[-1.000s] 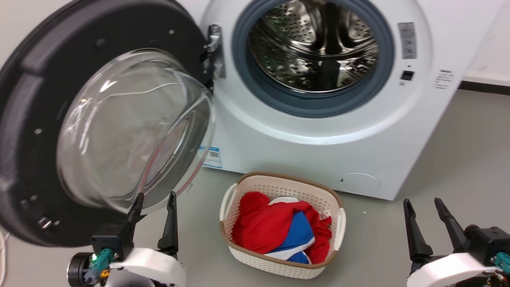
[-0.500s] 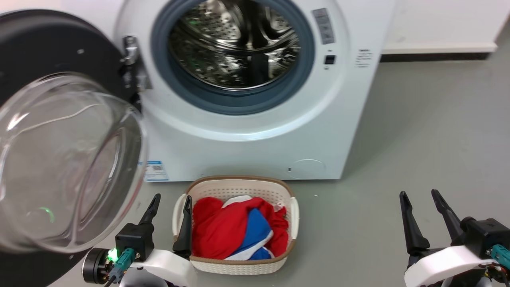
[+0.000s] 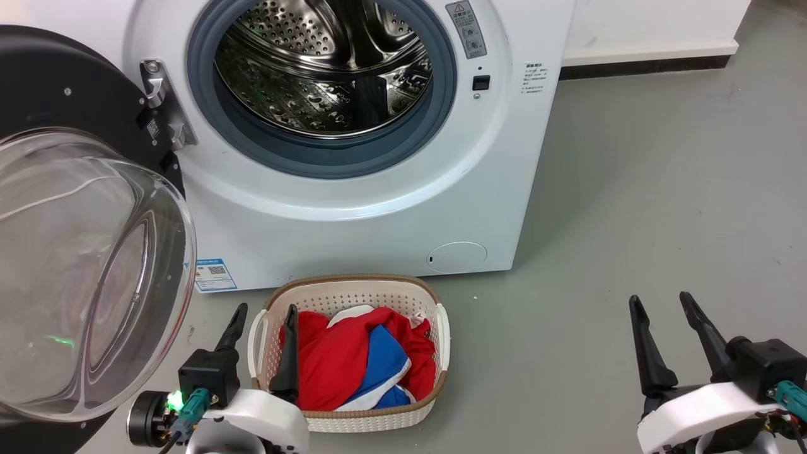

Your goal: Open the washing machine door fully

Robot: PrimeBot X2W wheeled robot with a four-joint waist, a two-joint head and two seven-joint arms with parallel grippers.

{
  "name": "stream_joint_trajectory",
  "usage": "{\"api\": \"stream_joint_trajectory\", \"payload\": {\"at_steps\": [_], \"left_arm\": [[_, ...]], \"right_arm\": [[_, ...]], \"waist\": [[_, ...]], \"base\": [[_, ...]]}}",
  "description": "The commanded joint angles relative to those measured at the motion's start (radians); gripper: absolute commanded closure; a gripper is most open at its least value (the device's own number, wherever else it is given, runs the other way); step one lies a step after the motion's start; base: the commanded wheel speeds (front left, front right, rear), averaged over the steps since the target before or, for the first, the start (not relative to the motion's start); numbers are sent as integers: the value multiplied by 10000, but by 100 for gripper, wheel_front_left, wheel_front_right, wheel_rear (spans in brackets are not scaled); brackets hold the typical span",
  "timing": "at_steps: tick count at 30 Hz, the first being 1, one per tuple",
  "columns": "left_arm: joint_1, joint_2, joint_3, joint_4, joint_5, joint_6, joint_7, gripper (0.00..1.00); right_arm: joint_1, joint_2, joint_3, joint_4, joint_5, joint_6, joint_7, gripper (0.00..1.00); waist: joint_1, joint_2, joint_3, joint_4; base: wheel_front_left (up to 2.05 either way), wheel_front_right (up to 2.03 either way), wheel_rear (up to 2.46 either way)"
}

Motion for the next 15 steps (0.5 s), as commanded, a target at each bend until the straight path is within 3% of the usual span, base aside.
{"api": "stream_joint_trajectory", "payload": {"at_steps": [1, 15], "left_arm": [[-67, 9, 50, 20, -12, 76, -81, 0], [-92, 116, 93, -38, -40, 298, -190, 0]], "right_arm": [[-132, -53, 17, -1, -21, 1, -57, 0], [-16, -34, 84, -26, -12, 1, -37, 0]], "waist": [[0, -1, -10, 53], [0, -1, -56, 218]], "base": [[0, 0, 0], [0, 0, 0]]}}
